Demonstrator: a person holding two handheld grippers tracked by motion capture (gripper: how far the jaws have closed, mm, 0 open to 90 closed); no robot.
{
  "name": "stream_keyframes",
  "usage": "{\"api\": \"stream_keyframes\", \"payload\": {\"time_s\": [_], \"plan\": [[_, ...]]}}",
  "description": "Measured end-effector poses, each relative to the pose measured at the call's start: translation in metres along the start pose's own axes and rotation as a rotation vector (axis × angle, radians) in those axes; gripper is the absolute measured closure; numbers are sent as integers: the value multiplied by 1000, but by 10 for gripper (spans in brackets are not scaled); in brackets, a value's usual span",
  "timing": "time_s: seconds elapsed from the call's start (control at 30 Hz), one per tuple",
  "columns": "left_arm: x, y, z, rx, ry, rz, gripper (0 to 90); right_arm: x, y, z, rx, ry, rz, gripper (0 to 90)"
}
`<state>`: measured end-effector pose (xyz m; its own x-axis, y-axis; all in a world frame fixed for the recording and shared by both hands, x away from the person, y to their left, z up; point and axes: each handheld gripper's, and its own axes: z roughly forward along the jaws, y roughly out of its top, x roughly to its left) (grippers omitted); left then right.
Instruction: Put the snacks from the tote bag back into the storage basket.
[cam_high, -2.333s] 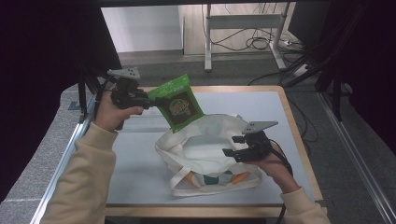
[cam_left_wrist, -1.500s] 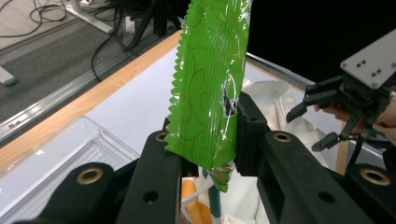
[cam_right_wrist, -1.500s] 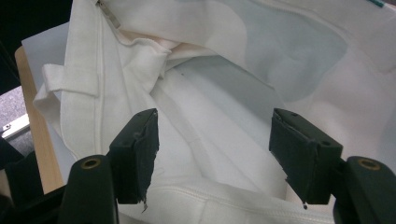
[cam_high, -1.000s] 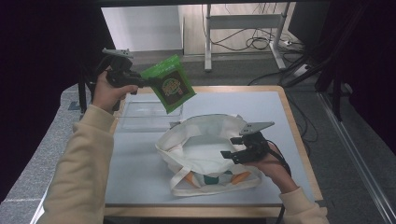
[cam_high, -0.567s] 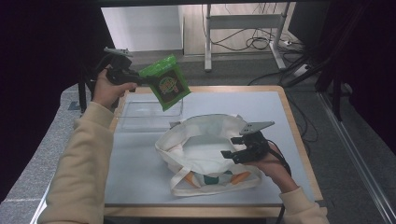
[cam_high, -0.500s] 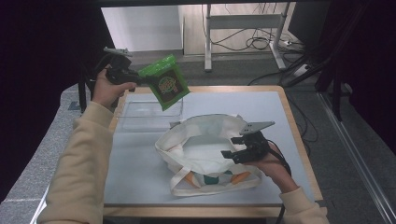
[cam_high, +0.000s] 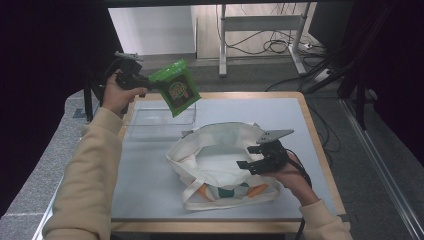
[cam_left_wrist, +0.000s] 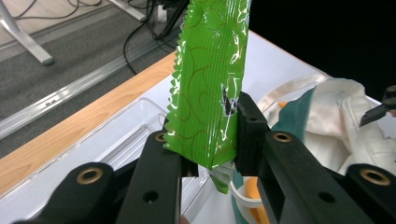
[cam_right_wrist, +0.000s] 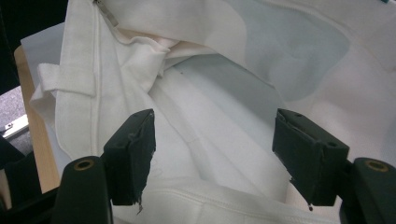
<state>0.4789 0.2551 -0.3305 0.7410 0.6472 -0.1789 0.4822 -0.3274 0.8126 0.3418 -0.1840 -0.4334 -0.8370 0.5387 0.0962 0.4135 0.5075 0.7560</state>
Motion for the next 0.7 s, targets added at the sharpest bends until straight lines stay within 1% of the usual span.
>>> {"api": "stream_keyframes", "payload": {"time_s": [0.1,0.17,0.27,0.4,0.5,0.7], "plan": [[1,1,3,1,-5,16,746,-1,-1,1,3,4,4,302],[2,2,5,4,1,23,746,-2,-1,2,6,6,1,301],[6,2,9,9,3,12,745,-1,-1,2,6,7,-1,300],[13,-1,15,21,13,-5,744,-3,-2,1,-4,-7,7,300],[17,-3,18,24,8,-18,744,-5,-3,1,-1,-8,15,300],[26,-4,22,30,21,-35,744,-5,-2,1,-3,2,11,300]]}}
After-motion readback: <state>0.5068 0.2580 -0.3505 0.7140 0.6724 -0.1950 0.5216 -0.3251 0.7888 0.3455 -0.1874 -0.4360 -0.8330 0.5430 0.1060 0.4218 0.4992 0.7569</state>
